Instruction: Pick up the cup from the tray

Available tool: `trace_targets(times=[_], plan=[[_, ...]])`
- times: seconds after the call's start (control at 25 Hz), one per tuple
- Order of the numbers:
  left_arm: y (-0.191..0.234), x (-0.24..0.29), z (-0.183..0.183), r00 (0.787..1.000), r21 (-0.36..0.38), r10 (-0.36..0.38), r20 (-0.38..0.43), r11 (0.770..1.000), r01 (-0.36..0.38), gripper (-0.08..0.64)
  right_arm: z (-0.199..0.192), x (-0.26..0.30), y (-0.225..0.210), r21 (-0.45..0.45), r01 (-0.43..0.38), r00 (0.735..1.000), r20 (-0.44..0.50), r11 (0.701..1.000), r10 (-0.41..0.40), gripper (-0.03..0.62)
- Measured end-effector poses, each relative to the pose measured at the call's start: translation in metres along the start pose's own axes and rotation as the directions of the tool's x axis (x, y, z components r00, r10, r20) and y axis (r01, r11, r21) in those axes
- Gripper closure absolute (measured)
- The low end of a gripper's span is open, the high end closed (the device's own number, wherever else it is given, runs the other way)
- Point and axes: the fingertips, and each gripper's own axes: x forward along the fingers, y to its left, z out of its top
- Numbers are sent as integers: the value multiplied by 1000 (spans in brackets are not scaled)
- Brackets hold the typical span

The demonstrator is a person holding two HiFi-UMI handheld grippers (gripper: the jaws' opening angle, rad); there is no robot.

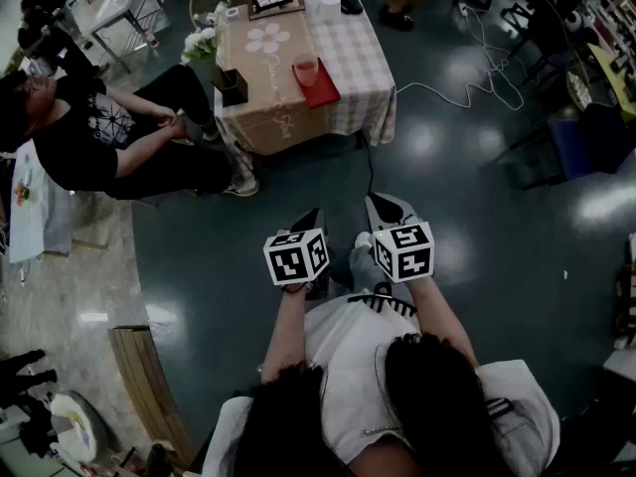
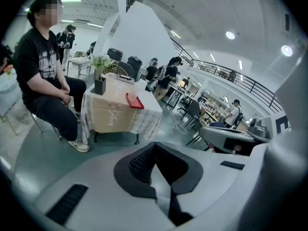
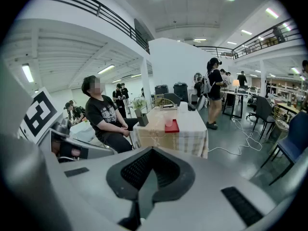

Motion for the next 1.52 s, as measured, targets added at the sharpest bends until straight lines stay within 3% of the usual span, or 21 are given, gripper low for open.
trace_targets(times=[0.36,0.68,1.0,1.24,1.52], plan=[[-12,14,10,1000,-18,5,-2,1000,-5,558,7,3,-16,-25,-8,1000,-2,1000,8,585],[-25,32,31,1000,-31,17,9,999,-17,558,20,14,-50,8,-10,1000,-6,1000,10,584],[-39,64,64,998,-41,56,25,998,-55,558,55,35,-85,-14,-89,995,35,996,89,580],[-59,89,90,995,-42,83,57,996,-81,558,85,50,-103,-70,-210,975,54,975,214,461],[-61,102,102,989,-74,131,71,989,-126,558,102,67,-112,-127,-279,957,42,952,286,428]])
